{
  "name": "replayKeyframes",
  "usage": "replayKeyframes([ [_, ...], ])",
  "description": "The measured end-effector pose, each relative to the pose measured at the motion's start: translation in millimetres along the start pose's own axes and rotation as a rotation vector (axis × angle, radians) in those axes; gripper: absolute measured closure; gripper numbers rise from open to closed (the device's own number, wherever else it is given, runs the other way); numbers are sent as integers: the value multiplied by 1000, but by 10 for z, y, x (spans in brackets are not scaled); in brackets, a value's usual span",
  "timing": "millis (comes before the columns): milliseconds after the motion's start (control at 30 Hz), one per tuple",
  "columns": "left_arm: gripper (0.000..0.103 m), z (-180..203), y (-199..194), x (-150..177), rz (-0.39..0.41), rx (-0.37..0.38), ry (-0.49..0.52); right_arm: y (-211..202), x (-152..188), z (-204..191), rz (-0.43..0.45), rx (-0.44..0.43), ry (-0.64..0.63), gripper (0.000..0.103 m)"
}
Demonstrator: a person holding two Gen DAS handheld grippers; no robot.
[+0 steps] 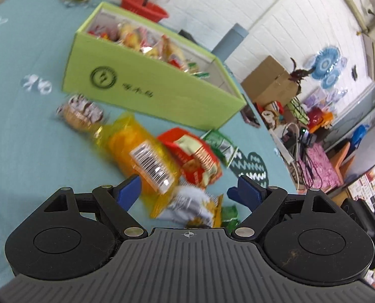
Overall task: Organize snacks
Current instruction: 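Reach the left gripper down and grasp the green-wrapped candy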
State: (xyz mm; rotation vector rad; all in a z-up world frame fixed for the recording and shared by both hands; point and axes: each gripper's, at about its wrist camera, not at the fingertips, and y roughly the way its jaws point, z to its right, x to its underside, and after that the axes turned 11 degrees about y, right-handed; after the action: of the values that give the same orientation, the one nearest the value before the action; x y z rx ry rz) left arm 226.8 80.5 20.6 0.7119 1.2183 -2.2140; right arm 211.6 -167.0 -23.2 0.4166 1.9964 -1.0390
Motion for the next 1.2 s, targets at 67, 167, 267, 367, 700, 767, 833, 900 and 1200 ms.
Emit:
replayKeyframes([
  [67,32,-13,-60,30,12,-43,3,4,64,-108,-5,39,-22,10],
  [167,31,2,-150,90,32,-60,24,20,167,-196,-16,40,-5,10],
  [267,31,-4,-155,148,19,-53,37,-63,335,-254,-13,36,47,10],
  [367,31,-17,-111,196,-9,-28,30,-128,399,-295,-1,57,62,10],
  [700,31,369,47,438,-111,72,92,-377,475,-378,58,188,-40,10],
  [767,31,475,133,459,-137,90,111,-401,493,-393,68,192,-44,11],
  [833,31,549,194,471,-154,88,127,-397,517,-364,59,178,-30,15],
  [900,32,582,236,486,-165,58,130,-397,543,-321,48,158,-9,23],
  [1200,56,671,365,556,-149,-9,162,-333,619,-172,46,122,21,51],
])
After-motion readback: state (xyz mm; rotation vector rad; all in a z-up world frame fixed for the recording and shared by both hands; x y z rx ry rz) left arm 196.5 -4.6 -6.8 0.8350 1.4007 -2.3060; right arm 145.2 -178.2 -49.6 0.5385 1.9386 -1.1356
